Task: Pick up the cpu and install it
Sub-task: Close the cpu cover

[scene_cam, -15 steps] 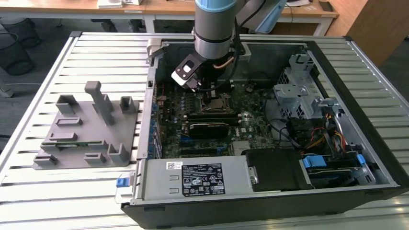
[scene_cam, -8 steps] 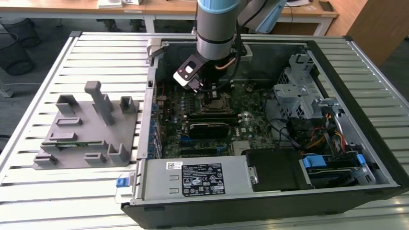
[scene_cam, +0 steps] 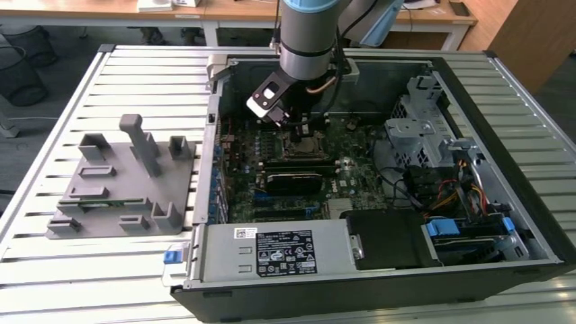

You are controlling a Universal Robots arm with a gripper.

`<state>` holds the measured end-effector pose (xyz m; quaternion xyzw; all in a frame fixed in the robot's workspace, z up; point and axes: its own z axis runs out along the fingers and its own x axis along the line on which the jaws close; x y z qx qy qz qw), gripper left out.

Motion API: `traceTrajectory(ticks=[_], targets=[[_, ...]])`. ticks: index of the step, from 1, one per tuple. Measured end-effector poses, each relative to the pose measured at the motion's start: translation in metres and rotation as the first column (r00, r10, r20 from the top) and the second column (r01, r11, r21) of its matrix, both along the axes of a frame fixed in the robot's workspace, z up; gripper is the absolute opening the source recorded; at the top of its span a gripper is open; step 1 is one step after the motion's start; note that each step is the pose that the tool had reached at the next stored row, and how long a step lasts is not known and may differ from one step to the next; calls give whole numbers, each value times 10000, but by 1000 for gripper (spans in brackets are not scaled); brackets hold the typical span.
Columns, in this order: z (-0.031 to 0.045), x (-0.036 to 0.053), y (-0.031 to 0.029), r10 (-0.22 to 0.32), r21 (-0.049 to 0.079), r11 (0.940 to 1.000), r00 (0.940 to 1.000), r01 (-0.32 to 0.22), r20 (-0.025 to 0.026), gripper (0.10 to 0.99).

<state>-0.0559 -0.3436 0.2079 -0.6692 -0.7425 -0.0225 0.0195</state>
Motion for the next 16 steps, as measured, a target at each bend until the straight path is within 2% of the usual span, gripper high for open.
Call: traceTrajectory(ticks=[2,6,10,16], targets=[[51,0,-1,0,-2,10000,10000,0,-2,106],[54,6,-32,0,0,10000,10000,0,-1,106],[54,91,-32,0,-2,10000,10000,0,-7,106],[53,168,-32,1,-2,10000,10000,-1,-9,106]])
